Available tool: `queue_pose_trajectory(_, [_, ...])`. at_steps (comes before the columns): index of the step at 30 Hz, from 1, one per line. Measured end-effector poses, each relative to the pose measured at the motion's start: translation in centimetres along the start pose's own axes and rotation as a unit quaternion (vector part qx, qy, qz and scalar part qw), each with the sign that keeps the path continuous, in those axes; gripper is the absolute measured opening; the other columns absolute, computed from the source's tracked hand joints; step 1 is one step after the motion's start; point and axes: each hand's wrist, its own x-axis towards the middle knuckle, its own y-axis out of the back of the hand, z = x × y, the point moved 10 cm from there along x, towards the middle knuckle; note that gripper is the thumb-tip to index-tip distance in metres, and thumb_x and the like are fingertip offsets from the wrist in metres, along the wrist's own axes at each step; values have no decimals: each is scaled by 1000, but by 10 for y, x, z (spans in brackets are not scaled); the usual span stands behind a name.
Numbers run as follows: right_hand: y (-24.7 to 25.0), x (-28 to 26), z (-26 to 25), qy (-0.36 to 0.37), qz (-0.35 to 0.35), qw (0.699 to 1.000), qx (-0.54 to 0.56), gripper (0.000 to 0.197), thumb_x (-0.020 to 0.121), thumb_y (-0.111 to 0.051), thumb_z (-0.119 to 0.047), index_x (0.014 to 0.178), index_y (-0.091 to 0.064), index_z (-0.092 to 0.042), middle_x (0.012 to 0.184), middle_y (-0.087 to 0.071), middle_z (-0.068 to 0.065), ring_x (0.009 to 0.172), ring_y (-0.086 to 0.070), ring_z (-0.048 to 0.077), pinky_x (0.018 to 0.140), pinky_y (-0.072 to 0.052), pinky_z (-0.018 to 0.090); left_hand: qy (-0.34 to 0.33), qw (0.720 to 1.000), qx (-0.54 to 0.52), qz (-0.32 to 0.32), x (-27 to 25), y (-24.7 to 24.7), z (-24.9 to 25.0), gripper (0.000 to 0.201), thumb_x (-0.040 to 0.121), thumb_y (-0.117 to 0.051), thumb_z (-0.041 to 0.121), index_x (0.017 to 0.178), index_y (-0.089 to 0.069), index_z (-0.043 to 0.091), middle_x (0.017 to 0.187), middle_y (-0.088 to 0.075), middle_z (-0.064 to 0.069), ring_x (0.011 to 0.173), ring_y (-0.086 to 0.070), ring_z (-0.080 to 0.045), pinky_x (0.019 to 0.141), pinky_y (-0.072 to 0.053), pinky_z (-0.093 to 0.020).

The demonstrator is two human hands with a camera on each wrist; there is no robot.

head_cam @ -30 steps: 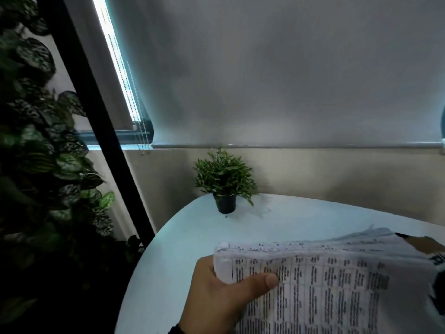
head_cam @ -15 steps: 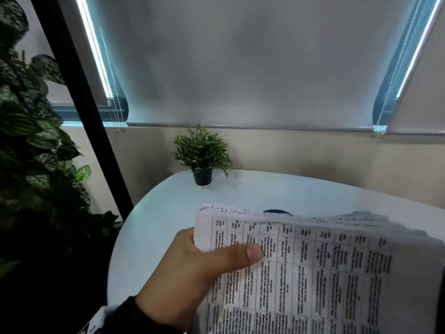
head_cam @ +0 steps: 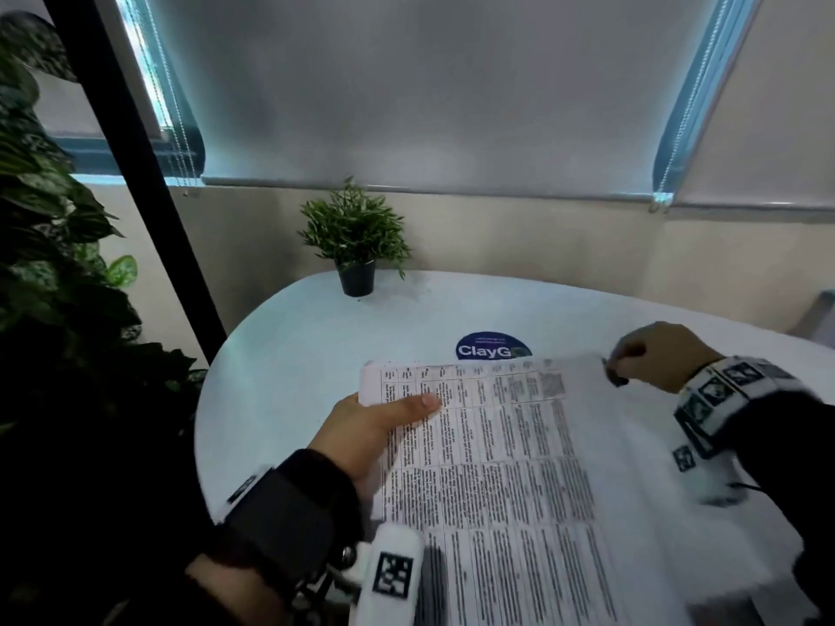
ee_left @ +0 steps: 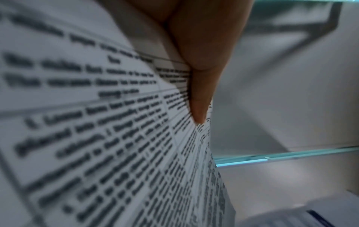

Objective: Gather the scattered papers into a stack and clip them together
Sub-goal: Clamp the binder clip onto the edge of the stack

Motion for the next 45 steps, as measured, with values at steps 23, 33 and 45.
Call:
queue_pose_trajectory(23, [-11, -40, -231, 274, 35, 958, 81, 25, 84, -57, -13, 100, -74, -22, 100, -70, -5, 93, -62, 9, 90, -46, 23, 26, 987, -20, 160, 62, 104, -26, 62, 52, -88, 5, 110, -66, 2, 104, -72, -19, 93, -68, -40, 83, -51, -59])
queue_pose_trajectory(33, [-64, -21, -284, 259, -27, 963, 61, 17, 81, -59, -17, 95, -67, -21, 81, -56, -7, 79, -51, 10, 69, -40, 21, -14, 988, -63, 139, 59, 97, -19, 50, 61, -79, 1, 108, -64, -12, 100, -67, -33, 92, -66, -47, 83, -53, -57])
queue_pose_trajectory(45, [-59, -10, -262, 228, -55, 918, 318, 21, 80, -57, 0, 90, -49, -18, 56, -52, -7, 51, -47, 7, 55, -41, 22, -38, 989, -75, 124, 72, 108, -25, 40, 65, -74, -18, 103, -64, -12, 104, -68, -30, 95, -68, -43, 87, -54, -53])
